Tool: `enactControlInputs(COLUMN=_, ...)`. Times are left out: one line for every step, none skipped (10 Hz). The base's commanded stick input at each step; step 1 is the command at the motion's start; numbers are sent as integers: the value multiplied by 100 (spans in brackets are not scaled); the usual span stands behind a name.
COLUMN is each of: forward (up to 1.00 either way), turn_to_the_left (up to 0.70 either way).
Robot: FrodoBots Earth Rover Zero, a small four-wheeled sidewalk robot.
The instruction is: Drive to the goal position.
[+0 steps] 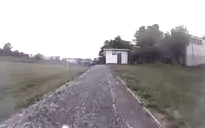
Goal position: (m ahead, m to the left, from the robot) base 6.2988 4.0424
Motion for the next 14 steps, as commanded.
enactControlInputs(forward=100, turn_to_the_left=0)
enactControlInputs(forward=100, turn_to_the_left=0)
enactControlInputs(forward=100, turn_to_the_left=0)
enactControlInputs(forward=100, turn_to_the_left=0)
enactControlInputs(forward=100, turn_to_the_left=0)
enactControlInputs(forward=100, turn_to_the_left=0)
enactControlInputs(forward=100, turn_to_the_left=0)
enactControlInputs(forward=100, turn_to_the_left=0)
enactControlInputs(forward=100, turn_to_the_left=0)
enactControlInputs(forward=100, turn_to_the_left=0)
enactControlInputs(forward=100, turn_to_the_left=0)
enactControlInputs(forward=100, turn_to_the_left=0)
enactControlInputs(forward=100, turn_to_the_left=-20)
enactControlInputs(forward=100, turn_to_the_left=-26)
